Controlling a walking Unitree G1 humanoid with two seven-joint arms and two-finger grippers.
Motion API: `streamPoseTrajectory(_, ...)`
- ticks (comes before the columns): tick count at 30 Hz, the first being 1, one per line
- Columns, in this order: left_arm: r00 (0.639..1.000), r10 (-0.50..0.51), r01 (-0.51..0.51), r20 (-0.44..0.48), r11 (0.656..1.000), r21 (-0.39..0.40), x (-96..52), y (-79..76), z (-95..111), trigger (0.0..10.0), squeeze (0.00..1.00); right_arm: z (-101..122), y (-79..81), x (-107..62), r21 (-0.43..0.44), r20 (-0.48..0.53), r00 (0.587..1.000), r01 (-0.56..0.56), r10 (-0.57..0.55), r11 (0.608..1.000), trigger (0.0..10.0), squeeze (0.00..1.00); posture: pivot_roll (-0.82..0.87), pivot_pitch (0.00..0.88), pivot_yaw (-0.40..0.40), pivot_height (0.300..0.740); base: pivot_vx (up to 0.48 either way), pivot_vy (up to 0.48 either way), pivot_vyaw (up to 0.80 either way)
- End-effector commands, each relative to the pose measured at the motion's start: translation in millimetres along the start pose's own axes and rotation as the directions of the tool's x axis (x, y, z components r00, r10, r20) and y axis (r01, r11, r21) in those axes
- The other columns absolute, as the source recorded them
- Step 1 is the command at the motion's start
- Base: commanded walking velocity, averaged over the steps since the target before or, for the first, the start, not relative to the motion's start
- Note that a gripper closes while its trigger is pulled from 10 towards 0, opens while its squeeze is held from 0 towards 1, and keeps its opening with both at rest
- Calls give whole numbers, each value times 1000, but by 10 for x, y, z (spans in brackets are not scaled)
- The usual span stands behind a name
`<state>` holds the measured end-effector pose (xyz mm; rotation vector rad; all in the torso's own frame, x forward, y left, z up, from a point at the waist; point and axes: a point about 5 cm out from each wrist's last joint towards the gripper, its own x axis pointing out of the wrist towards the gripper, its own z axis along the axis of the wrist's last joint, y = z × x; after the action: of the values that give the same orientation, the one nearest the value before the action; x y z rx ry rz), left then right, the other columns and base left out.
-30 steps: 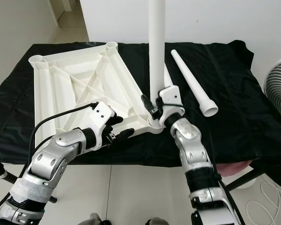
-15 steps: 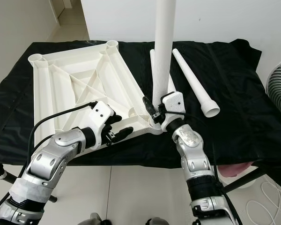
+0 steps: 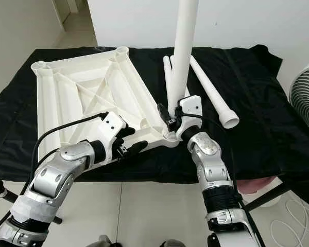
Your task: Building children table
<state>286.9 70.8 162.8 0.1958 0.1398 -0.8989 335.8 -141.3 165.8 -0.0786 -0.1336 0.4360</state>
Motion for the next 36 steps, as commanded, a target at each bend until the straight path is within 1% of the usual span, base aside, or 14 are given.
streamPoseTrajectory(1, 1000, 20, -20, -13, 1000, 9, -7, 8, 0, 10000, 0, -356, -33, -102, 60, -174, 984, 57, -46, 997, 10000, 0, -133, 55, 51, 740, 0, 0, 0)
streamPoseTrajectory(5, 999, 29, -29, -12, 1000, 7, -12, 19, 5, 10000, 0, -385, -97, -109, 59, -188, 977, 118, -105, 991, 10000, 0, -130, 62, 49, 740, 0, 0, 0)
streamPoseTrajectory(7, 999, 31, -31, -11, 999, 8, -14, 22, 9, 10000, 0, -378, -89, -126, 56, -171, 980, 116, -105, 992, 10000, 0, -130, 68, 49, 740, 0, 0, 0)
streamPoseTrajectory(9, 999, 32, -32, -10, 999, 6, -16, 25, 12, 10000, 0, -372, -51, -165, 38, -144, 985, 104, -97, 994, 10000, 0, -131, 69, 50, 740, 0, 0, 0)
streamPoseTrajectory(11, 999, 32, -32, -10, 999, 6, -16, 25, 12, 10000, 0, -372, -51, -165, 38, -144, 985, 104, -97, 994, 10000, 0, -131, 69, 50, 740, 0, 0, 0)
streamPoseTrajectory(13, 999, 33, -33, -10, 999, 5, -14, 28, 13, 10000, 0, -372, 18, -214, 25, -116, 991, 74, -71, 997, 10000, 0, -136, 73, 53, 740, 0, 0, 0)
streamPoseTrajectory(14, 999, 33, -33, -10, 999, 5, -14, 28, 13, 10000, 0, -372, 18, -214, 25, -116, 991, 74, -71, 997, 10000, 0, -136, 73, 53, 740, 0, 0, 0)
streamPoseTrajectory(16, 999, 30, -30, -11, 1000, 2, -5, 24, 12, 10000, 0, -367, 98, -261, -17, -91, 995, 24, -26, 1000, 10000, 0, -136, 73, 53, 740, 0, 0, 0)
streamPoseTrajectory(18, 1000, 29, -29, -11, 1000, 2, -3, 23, 13, 10000, 0, -362, 122, -273, -29, -84, 996, 7, -9, 1000, 10000, 0, -142, 75, 58, 740, 0, 0, 0)
streamPoseTrajectory(19, 1000, 27, -27, -10, 1000, 3, 0, 23, 17, 10000, 0, -384, 112, -282, -33, -99, 995, 17, -21, 999, 10000, 0, -142, 75, 58, 740, 0, 0, 0)
streamPoseTrajectory(22, 1000, 24, -24, -10, 1000, 3, 5, 21, 20, 10000, 0, -406, 74, -273, -2, -122, 992, 46, -46, 999, 10000, 0, -142, 75, 58, 740, 0, 0, 0)
streamPoseTrajectory(25, 1000, 22, -22, -10, 1000, 4, 7, 20, 22, 10000, 0, -398, 59, -266, 18, -121, 991, 59, -56, 998, 10000, 0, -142, 75, 58, 740, 0, 0, 0)
streamPoseTrajectory(29, 1000, 22, -22, -11, 1000, 4, 11, 19, 21, 10000, 0, -392, 46, -243, 22, -128, 989, 78, -75, 997, 10000, 0, -145, 76, 59, 740, 0, 0, 0)
streamPoseTrajectory(36, 1000, 23, -23, -12, 1000, 3, 6, 10, 18, 10000, 0, -377, 79, -228, 26, -117, 988, 107, -104, 994, 10000, 0, -141, 74, 57, 740, 0, 0, 0)
